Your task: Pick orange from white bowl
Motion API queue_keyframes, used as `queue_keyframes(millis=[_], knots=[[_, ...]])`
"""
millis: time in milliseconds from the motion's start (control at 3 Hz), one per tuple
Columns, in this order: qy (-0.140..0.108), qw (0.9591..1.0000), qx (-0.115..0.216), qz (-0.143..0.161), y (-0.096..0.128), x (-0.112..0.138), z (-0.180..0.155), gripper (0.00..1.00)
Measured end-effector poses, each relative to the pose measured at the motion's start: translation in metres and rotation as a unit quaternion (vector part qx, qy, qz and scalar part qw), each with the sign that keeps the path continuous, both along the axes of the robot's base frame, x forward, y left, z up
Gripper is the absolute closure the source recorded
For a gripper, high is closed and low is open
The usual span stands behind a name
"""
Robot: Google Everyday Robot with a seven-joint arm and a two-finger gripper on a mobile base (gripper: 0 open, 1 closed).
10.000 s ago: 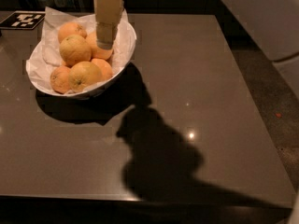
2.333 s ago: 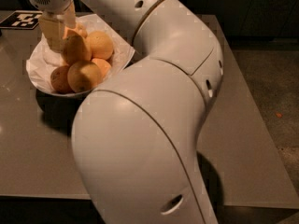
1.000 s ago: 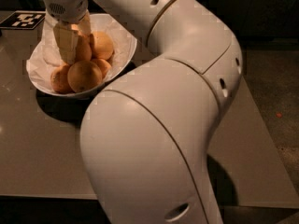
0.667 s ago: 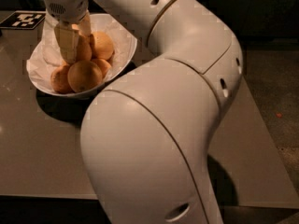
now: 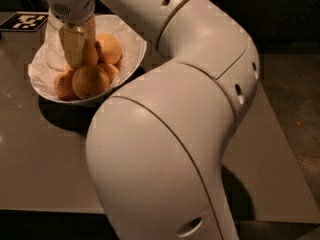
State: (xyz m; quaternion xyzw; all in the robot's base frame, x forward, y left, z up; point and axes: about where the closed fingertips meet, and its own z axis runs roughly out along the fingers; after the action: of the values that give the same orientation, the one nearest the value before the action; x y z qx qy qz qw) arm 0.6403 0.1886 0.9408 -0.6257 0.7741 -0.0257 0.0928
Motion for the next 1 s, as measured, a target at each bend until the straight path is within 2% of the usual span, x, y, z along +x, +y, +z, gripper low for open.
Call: queue_keyframes(millis=[333,1000], knots=[[0.000,1.0000,0.000,0.000,-0.0002,0.0000,-0.0001,1.00],[0.000,1.0000,0.000,0.000,-0.0002,0.0000,-0.0001,1.00]])
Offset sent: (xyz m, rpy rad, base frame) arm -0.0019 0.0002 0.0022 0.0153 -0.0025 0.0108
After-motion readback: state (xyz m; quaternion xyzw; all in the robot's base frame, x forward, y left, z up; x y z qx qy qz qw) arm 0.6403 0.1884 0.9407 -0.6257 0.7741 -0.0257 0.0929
